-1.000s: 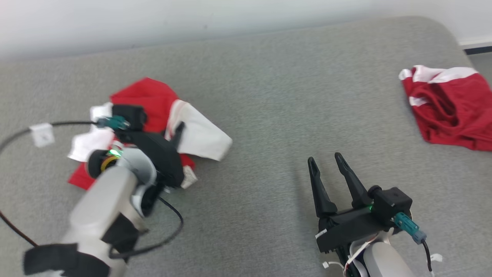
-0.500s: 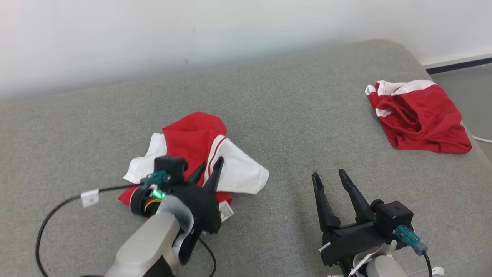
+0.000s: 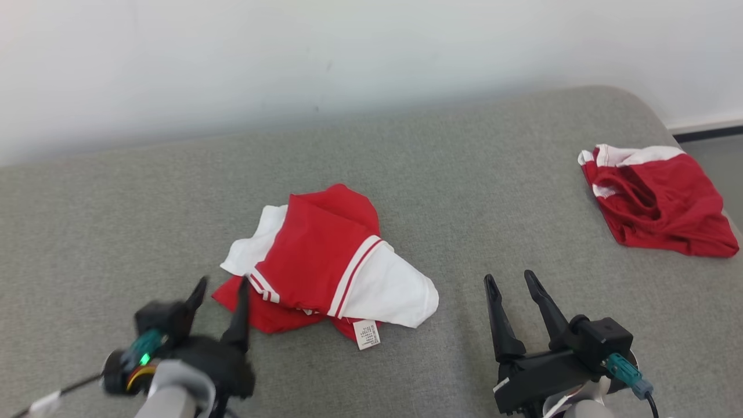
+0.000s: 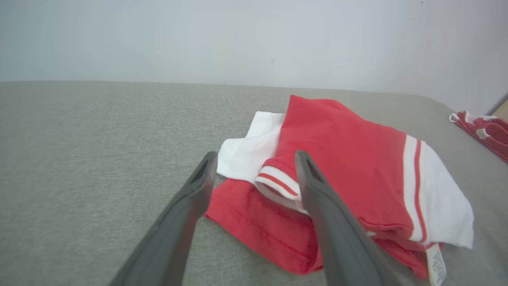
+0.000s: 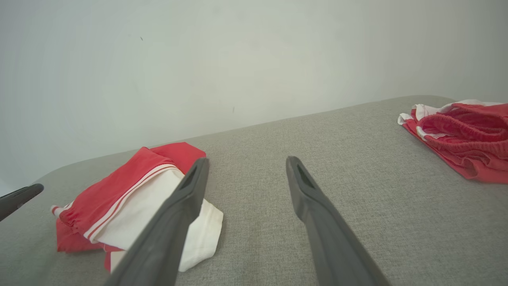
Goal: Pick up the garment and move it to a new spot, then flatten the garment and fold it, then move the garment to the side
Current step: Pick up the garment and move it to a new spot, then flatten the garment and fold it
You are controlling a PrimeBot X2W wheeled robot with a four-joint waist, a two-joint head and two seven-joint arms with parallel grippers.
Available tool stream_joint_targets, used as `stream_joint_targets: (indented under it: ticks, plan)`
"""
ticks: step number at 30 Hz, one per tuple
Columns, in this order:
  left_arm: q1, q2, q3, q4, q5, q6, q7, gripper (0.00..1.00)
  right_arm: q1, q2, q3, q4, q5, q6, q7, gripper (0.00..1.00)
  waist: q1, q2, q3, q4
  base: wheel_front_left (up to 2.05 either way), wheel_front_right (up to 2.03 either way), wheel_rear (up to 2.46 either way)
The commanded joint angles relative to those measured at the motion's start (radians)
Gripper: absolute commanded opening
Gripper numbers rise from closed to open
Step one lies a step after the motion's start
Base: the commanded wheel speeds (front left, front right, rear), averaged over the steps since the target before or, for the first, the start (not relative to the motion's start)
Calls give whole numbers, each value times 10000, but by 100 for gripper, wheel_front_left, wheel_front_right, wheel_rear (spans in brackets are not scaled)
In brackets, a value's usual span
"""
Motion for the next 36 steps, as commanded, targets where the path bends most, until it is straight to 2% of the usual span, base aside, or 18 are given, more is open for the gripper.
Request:
stream_joint_targets:
  ticks: [1,4,8,18,27,36]
  plan:
    - [667,58,539,-435,463,123,-25,100,168,26,-52,-21,-81,-25,2,100,1,0,-214,184,0,0,0]
    - [1669,137,1504,-1159,1257,255,-28,100,294,25,-138,1,-177,-25,3,100,1,0,-354,310,0,0,0]
    - [2874,-88,2642,-2078,2249,252,-27,100,454,27,-214,52,-304,-25,2,100,1,0,-519,472,0,0,0]
    - [4695,-865,4639,-3442,4107,-337,-28,100,712,22,-270,152,-493,-26,4,100,1,0,-765,705,0,0,0]
    - [5238,-1429,5409,-4106,4904,-663,-29,100,771,22,-133,349,-586,-26,2,100,1,0,-787,648,0,0,0]
    - [5100,-1668,5602,-4281,5113,-863,-29,100,680,23,-102,418,-658,-26,4,100,1,0,-631,693,0,0,0]
